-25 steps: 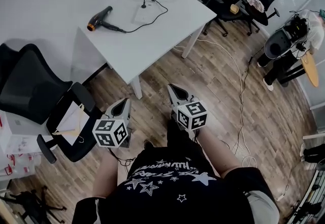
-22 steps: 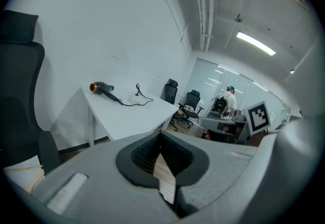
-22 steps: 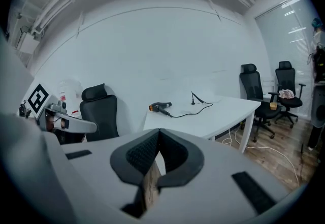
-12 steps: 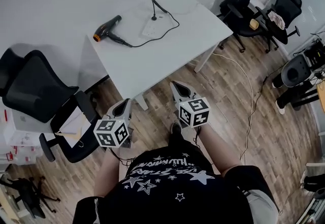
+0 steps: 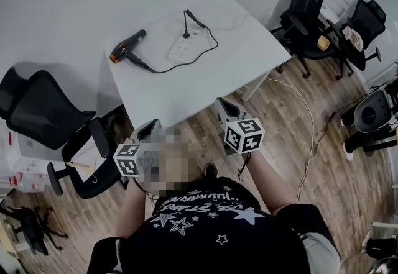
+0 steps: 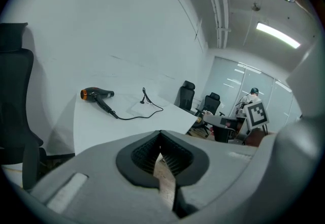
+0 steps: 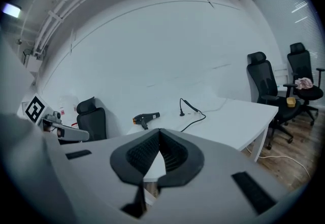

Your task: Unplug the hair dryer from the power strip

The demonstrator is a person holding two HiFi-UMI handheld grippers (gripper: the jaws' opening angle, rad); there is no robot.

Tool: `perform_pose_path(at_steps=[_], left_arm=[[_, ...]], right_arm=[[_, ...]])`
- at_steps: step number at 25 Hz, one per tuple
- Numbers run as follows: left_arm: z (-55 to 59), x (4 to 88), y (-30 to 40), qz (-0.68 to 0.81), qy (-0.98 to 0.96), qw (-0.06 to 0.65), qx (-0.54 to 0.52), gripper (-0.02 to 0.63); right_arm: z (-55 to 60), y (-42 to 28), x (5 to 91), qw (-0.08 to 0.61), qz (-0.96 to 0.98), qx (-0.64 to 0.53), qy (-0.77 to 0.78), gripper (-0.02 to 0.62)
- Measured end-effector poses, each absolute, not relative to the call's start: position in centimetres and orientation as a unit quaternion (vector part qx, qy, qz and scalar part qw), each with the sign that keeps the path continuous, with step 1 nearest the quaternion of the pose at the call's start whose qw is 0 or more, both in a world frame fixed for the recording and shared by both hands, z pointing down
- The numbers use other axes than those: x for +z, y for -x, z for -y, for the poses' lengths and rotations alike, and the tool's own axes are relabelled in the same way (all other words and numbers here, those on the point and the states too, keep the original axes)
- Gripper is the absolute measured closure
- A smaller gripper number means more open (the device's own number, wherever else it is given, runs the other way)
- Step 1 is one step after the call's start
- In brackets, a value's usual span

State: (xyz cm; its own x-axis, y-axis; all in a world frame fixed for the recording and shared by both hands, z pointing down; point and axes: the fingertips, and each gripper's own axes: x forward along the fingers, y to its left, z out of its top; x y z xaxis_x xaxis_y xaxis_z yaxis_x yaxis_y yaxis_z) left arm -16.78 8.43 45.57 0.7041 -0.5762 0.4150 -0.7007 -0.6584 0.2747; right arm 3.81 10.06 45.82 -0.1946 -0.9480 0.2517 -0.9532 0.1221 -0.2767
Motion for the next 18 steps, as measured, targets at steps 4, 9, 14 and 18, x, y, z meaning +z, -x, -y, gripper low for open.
perform_pose_path(at_steps=[4,9,14,18], left_arm=[[-7.2,45.8,14.7,0.376,-0.889,0.22,0.142,0.598],[-6.5,45.8,13.1,0.395,-0.879,0.229,0.135,0.598],[-5.1,46.3,12.6,0.404,-0.873,0.237,0.14,0.598],[-3.2,46.7,11.8,0.397,-0.875,0.243,0.135,0.598]], right_arm=[[-9.4,-7.2,46.2,0.009,0.751,0.192,-0.632,0.588],[-8.3,-9.5,46.5,0.007,0.755,0.201,-0.624,0.588],[-6.7,-9.5,48.3,0.017,0.76,0.219,-0.612,0.587],[-5.6,-9.8,48.8,0.021,0.758,0.227,-0.611,0.588]])
